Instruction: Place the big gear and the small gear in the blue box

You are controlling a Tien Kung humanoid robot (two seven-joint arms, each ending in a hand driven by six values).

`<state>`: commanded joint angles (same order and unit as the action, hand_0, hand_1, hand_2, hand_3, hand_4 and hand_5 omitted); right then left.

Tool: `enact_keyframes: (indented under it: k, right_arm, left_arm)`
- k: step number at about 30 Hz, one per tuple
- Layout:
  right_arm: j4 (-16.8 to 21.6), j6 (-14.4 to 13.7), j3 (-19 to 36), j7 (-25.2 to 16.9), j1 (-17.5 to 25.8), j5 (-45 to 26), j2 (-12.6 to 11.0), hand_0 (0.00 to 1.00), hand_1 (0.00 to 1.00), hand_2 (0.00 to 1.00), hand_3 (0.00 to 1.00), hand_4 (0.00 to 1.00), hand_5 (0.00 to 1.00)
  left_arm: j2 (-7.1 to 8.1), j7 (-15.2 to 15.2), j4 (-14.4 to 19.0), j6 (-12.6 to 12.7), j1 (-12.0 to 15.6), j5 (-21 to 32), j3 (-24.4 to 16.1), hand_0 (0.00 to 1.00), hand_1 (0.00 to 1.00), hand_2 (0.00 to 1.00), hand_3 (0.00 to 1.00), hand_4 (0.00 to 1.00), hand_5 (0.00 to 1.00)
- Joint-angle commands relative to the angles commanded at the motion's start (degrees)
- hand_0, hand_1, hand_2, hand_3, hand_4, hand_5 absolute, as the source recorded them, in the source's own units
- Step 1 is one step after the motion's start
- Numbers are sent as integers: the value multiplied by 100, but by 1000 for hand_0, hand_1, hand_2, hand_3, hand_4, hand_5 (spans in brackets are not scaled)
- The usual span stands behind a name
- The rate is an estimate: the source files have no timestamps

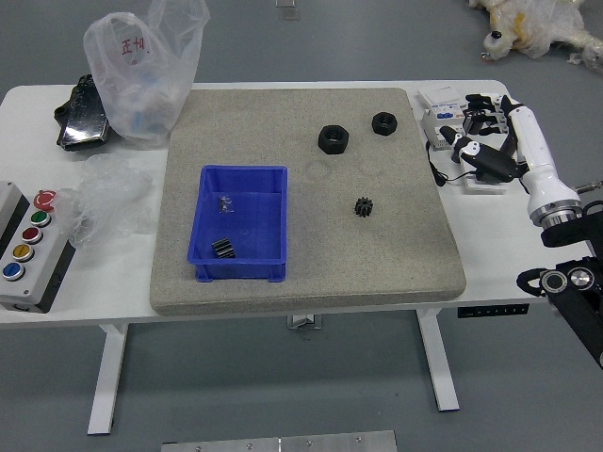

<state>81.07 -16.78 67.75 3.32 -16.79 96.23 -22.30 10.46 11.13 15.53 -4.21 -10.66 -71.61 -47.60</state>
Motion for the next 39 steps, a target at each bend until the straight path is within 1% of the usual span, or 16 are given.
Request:
enact_keyframes:
  k: [1, 6, 7, 9, 10, 11, 12, 18, 24, 25, 27, 30, 31, 39]
  right_arm:
    - [-102, 30, -126, 124, -103, 202, 6, 452, 557, 739, 762, 847, 382]
    - [-694, 258, -846, 718, -706, 1136, 110, 452, 557, 739, 762, 847, 382]
    - [-820, 311, -993, 799, -830, 1287, 137, 434, 552, 734, 761, 839, 378]
    - [-1036, 412, -1259, 917, -1041, 1522, 194, 434, 552, 734, 761, 839, 378]
    - [-1208, 468, -1463, 977, -1205, 1681, 237, 434, 552, 734, 761, 839, 378]
    - [-1293, 489, -1573, 999, -1287, 1714, 263, 434, 552, 734, 761, 839, 378]
    - [-1397, 505, -1714, 1015, -1387, 1722, 300, 420, 550, 734, 762, 848, 382]
    - [-2003, 572, -2622, 1045, -1889, 1536, 581, 420, 550, 732, 762, 852, 394]
    - [-2179, 556, -3325, 1029, -2097, 1331, 701, 420, 550, 732, 762, 852, 394]
    - [-2196, 550, -3423, 1023, -2128, 1299, 713, 413, 547, 720, 762, 872, 404]
    - [-2284, 540, -3665, 1004, -2220, 1208, 764, 413, 547, 720, 762, 872, 404]
    - [-2430, 525, -3863, 973, -2309, 1126, 835, 413, 547, 720, 762, 872, 404]
    - [-2476, 518, -3897, 964, -2331, 1109, 849, 401, 543, 708, 749, 832, 357]
    - [-2696, 467, -3988, 902, -2480, 1033, 856, 394, 538, 695, 735, 830, 358]
  left_arm:
    - [3, 7, 1, -3, 5, -13, -13, 667, 620, 622, 655, 736, 386]
    - [4, 50, 10, -24, 23, -109, -101, 667, 620, 622, 655, 736, 386]
    - [-1, 59, 12, -30, 24, -128, -116, 666, 619, 622, 655, 736, 386]
    - [-11, 67, 16, -37, 21, -142, -127, 666, 619, 622, 655, 736, 386]
    - [-15, 69, 18, -41, 18, -144, -125, 666, 619, 622, 655, 736, 386]
    - [-16, 70, 20, -43, 15, -147, -127, 666, 619, 622, 655, 736, 386]
    - [-16, 71, 21, -45, 11, -151, -128, 666, 618, 620, 654, 734, 385]
    - [-6, 94, 29, -65, 15, -223, -176, 666, 618, 620, 654, 734, 385]
    - [-15, 135, 33, -82, 45, -316, -268, 666, 618, 620, 654, 734, 385]
    - [-16, 144, 34, -85, 52, -334, -287, 666, 618, 620, 654, 734, 384]
    - [-17, 163, 35, -94, 67, -386, -337, 666, 618, 620, 654, 734, 384]
    - [-19, 167, 35, -97, 62, -409, -357, 666, 618, 620, 654, 734, 384]
    - [-20, 162, 36, -95, 55, -395, -344, 666, 618, 619, 655, 733, 384]
    - [-25, 172, 40, -96, 45, -401, -352, 666, 617, 619, 655, 733, 384]
